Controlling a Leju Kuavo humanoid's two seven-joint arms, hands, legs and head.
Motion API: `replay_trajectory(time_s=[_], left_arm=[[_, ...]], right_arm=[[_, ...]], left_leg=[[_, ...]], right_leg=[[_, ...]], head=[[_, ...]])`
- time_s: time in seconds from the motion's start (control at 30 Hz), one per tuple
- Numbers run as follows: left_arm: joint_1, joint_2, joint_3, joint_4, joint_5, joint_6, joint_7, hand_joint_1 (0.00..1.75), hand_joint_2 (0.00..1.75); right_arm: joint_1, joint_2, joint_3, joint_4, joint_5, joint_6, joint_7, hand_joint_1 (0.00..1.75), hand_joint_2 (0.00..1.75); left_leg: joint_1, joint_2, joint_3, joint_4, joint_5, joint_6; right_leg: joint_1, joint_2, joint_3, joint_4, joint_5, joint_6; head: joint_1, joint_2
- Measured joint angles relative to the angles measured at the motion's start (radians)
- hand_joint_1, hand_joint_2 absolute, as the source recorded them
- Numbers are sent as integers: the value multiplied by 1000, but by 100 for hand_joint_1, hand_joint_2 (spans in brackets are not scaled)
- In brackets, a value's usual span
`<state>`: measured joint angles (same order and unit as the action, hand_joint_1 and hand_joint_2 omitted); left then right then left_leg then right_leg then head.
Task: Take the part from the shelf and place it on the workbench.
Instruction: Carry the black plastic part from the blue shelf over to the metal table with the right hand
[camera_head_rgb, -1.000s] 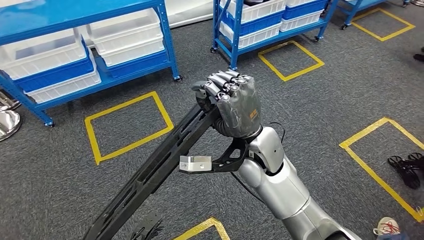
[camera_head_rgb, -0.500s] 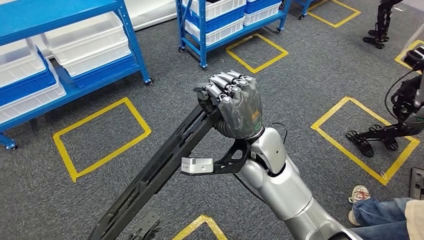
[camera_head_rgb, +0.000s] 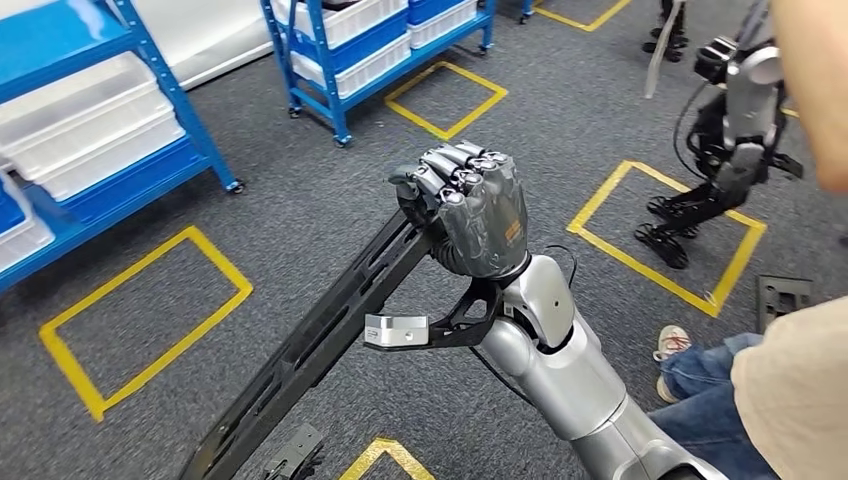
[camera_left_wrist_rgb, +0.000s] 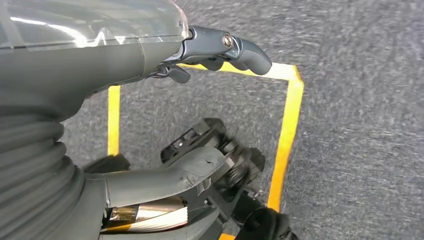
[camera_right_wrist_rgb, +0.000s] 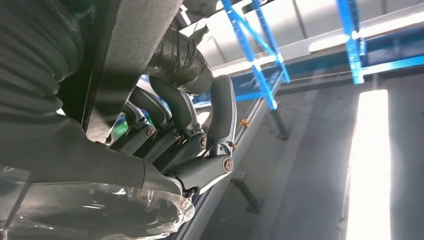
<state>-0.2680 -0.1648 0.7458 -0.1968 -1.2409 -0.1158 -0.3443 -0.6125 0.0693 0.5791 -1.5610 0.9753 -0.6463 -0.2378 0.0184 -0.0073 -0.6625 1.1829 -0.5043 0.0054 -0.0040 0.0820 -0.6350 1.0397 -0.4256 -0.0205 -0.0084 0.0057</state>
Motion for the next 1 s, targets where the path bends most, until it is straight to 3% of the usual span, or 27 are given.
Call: replay_trajectory(time_s=[0.07, 0.1, 0.13, 0.2, 0.27, 0.33, 0.4, 0.43, 0.5, 0.57, 0.63, 0.7, 0.73, 0.8, 0.87, 0.9, 0.93, 0.97, 1.0], left_arm=[[-1, 1, 0, 0, 0, 6, -2, 0, 175], [-1, 1, 0, 0, 0, 8, -2, 0, 175], [-1, 2, 0, 0, 1, 9, -3, 0, 175], [-3, 0, -1, 0, 3, 11, -4, 0, 175], [-5, -2, -1, 0, 6, 10, -4, 0, 175], [-2, -2, -1, 0, 10, 8, -4, 0, 175], [3, -1, -1, 0, 13, 7, -4, 0, 175], [4, -1, -1, 0, 13, 7, -4, 0, 175], [3, -1, -1, 0, 13, 6, -4, 0, 175], [2, -1, -1, 0, 12, 4, -4, 0, 175], [1, -1, -2, 0, 12, 4, -4, 0, 175], [0, -1, -2, 0, 9, 4, -4, 0, 175], [-1, -1, -3, 0, 6, 4, -3, 0, 175], [-2, -1, -5, 0, 1, 6, -2, 0, 175], [0, -1, -6, 0, -2, 7, 0, 0, 175], [2, 0, -6, 0, -3, 6, 2, 0, 175], [4, 0, -6, 0, -3, 6, 3, 0, 175], [6, 0, -6, 0, -3, 6, 5, 0, 175], [6, 0, -6, 0, -3, 6, 5, 0, 175]], right_arm=[[0, -1, 0, -2, 1, 0, 0, 175, 175], [1, -1, 0, -4, 1, 0, 0, 175, 175], [2, -3, 0, -4, 1, 0, 1, 175, 175], [5, -7, 0, -8, 1, -1, 1, 175, 175], [7, -10, 0, -12, 2, -1, 1, 175, 175], [10, -12, 0, -15, 2, -1, 1, 175, 175], [16, -14, 0, -15, 2, -1, 1, 175, 175], [19, -15, 0, -15, 2, -1, 2, 175, 175], [22, -18, 0, -15, 2, -1, 2, 175, 175], [22, -18, 0, -15, 2, -1, 2, 175, 175], [21, -18, 0, -16, 2, -2, 2, 175, 175], [22, -19, 0, -16, 2, -2, 3, 175, 175], [22, -19, 0, -16, 2, -2, 3, 175, 175], [21, -18, 0, -15, 2, -4, 3, 175, 175], [22, -17, 0, -14, 2, -4, 3, 175, 175], [24, -16, 0, -13, 2, -4, 3, 175, 175], [27, -16, 0, -12, 2, -4, 3, 175, 175], [29, -16, 0, -11, 2, -5, 3, 175, 175], [30, -16, 0, -10, 2, -5, 3, 175, 175]], left_leg=[[0, -39, 49, -112, 44, 10], [-2, -52, 61, -138, 49, 12], [-4, -56, 65, -146, 46, 13], [-4, -39, 70, -158, 52, 17], [0, -18, 78, -175, 61, 26], [0, 7, 82, -184, 65, 33], [-2, 34, 82, -183, 63, 34], [-2, 48, 82, -182, 61, 33], [-1, 72, 83, -177, 55, 29], [-3, 92, 85, -167, 45, 19], [-9, 109, 87, -161, 37, 8], [-10, 129, 91, -160, 32, -3], [-7, 126, 92, -156, 25, -8], [0, 87, 72, -102, -14, -16], [3, 36, 15, 20, -74, -18], [3, 24, -16, 81, -94, -19], [2, 19, -38, 116, -96, -18], [2, 16, -43, 115, -79, -15], [2, 11, -30, 76, -45, -11]], right_leg=[[0, 24, -3, 3, 1, 5], [-2, 33, -6, 3, 3, 9], [-5, 42, -9, 3, 5, 15], [-9, 55, -13, -1, 8, 28], [-4, 14, -27, 28, -15, 38], [-2, -50, -76, 131, -73, 44], [-8, -72, -129, 238, -114, 50], [-11, -76, -134, 250, -109, 53], [-16, -90, -90, 170, -55, 57], [-13, -130, -26, 48, -12, 54], [-6, -148, -5, 2, -7, 42], [-3, -124, -7, 3, -5, 29], [-5, -112, -6, 1, -4, 23], [-9, -91, -3, -4, 0, 11], [-10, -69, -2, -4, 1, 4], [-9, -57, -2, -4, 1, 3], [-7, -43, -2, -3, 1, 2], [-6, -28, -2, -1, 1, 2], [-6, -14, -2, 0, 1, 2]], head=[[0, 0], [0, 0], [0, 0], [0, 0], [2, 0], [5, 0], [6, 0], [5, 0], [6, 0], [5, 0], [5, 0], [5, 0], [5, 0], [5, 0], [5, 0], [5, 0], [5, 0], [5, 0], [5, 0]])
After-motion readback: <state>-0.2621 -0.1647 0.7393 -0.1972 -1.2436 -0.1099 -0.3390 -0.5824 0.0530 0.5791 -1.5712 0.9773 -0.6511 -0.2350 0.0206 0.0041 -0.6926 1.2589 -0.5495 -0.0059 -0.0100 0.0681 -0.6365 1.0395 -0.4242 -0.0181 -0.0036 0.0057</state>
